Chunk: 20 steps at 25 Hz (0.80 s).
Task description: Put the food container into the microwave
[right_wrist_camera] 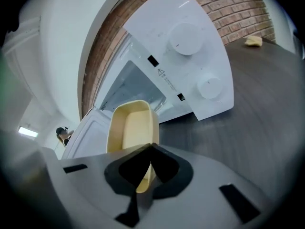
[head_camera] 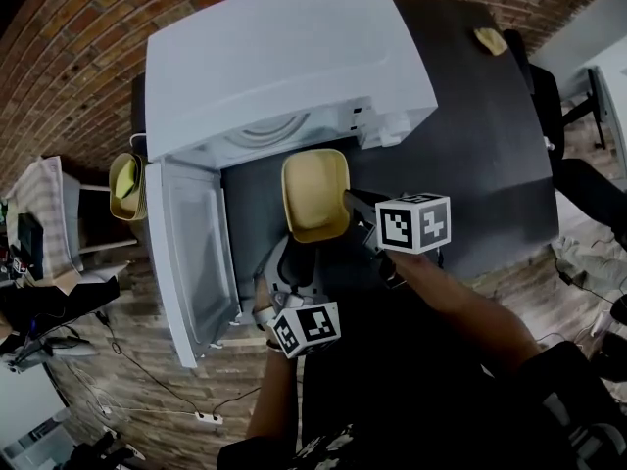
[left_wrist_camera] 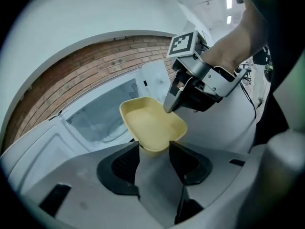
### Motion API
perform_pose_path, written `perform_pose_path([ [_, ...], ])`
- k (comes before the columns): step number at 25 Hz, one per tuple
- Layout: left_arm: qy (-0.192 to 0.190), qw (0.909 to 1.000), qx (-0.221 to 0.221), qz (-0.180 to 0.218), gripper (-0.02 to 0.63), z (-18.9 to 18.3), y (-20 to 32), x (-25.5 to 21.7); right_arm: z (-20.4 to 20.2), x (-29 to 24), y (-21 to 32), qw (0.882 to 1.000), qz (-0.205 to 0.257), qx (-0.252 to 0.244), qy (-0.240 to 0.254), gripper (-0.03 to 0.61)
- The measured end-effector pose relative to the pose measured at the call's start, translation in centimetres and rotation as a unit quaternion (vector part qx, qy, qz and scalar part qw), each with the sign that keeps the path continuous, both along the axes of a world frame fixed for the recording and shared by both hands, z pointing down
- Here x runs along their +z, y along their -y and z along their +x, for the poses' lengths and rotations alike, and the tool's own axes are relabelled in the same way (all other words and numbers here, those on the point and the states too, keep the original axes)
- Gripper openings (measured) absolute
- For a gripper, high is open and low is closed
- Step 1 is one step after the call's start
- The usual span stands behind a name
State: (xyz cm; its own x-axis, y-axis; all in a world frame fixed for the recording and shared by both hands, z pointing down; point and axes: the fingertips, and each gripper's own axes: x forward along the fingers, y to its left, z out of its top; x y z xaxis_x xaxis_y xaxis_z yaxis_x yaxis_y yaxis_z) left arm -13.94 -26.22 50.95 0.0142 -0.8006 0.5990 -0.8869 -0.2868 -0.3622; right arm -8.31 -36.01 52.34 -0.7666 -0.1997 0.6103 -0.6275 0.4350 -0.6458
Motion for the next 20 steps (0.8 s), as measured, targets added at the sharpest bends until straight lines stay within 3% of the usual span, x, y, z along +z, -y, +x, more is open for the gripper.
perform_pose_path([
  [7, 0.06, 0.9951, 0.073, 0.029, 0.187, -0.9, -0.2, -0.7, -3.1, -0.8, 1.1, 0.997, 0.059, -0.029, -0.05, 0.066],
  [12, 0.108, 0.9853, 0.13, -0.024, 0.187, -1.3, 0.5, 1.4, -5.0, -0.5, 1.1, 0.993, 0.059, -0.053, -0.086, 0.066],
  [20, 0.129, 0.9632, 0.208, -0.11, 0.177, -1.5, 1.6, 4.7, -7.0, 1.7, 2.3, 0.982, 0.023, -0.094, -0.161, 0.066],
])
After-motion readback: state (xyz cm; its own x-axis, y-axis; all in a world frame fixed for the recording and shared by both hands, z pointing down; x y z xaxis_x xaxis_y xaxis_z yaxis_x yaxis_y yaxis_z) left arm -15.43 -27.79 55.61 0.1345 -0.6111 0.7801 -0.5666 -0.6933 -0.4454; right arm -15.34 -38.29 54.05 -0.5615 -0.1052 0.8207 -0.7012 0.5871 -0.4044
